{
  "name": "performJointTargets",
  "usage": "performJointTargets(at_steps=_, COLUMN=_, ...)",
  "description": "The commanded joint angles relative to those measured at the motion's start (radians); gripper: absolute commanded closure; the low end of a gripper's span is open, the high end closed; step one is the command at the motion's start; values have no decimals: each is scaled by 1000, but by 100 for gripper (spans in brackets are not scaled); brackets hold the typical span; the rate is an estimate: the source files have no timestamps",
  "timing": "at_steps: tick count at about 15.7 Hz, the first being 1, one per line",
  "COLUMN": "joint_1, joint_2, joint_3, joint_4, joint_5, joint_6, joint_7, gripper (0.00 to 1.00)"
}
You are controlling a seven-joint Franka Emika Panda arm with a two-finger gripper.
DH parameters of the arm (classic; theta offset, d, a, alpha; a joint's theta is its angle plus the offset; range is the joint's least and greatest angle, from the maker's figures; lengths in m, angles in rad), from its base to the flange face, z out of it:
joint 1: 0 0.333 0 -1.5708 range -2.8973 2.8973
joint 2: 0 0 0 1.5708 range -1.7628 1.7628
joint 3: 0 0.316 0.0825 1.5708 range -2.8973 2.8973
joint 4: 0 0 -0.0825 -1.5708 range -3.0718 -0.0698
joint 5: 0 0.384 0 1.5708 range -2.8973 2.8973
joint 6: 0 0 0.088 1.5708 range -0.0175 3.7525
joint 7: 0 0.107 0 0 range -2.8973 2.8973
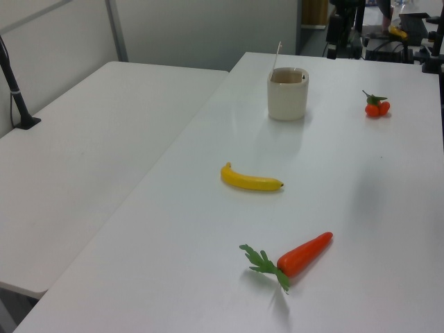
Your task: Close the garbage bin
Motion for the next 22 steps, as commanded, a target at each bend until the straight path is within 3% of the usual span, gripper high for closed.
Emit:
performJointTargets(at_steps=1, joint_1=2, joint_2=-14, joint_3=-22, joint_4=-13, joint_5=1, joint_6=26, joint_7=-2, gripper=0)
performJointTargets(at_steps=8, joint_1=2, joint_2=-11, joint_3=-23, joint_4=-13, joint_5=-2, joint_6=40, joint_7=-5, gripper=0)
performJointTargets(at_steps=12, joint_1=2, joint_2=-8, joint_3=-23, joint_4=-13, joint_5=-5, joint_6=40, joint_7=-82, gripper=0)
performJointTargets(at_steps=16, joint_1=2, joint_2=-8, joint_3=-32, joint_4=-13, joint_5=-1, joint_6=55, joint_7=-149, gripper=26)
performJointTargets(at_steps=19, joint_1=2, joint_2=-8, joint_3=-32, joint_4=-15, joint_5=1, joint_6=63, joint_7=-154, gripper=35)
performJointTargets(at_steps=22, joint_1=2, joint_2=-6, joint_3=-32, joint_4=-15, joint_5=3, joint_6=64, joint_7=-153, gripper=57)
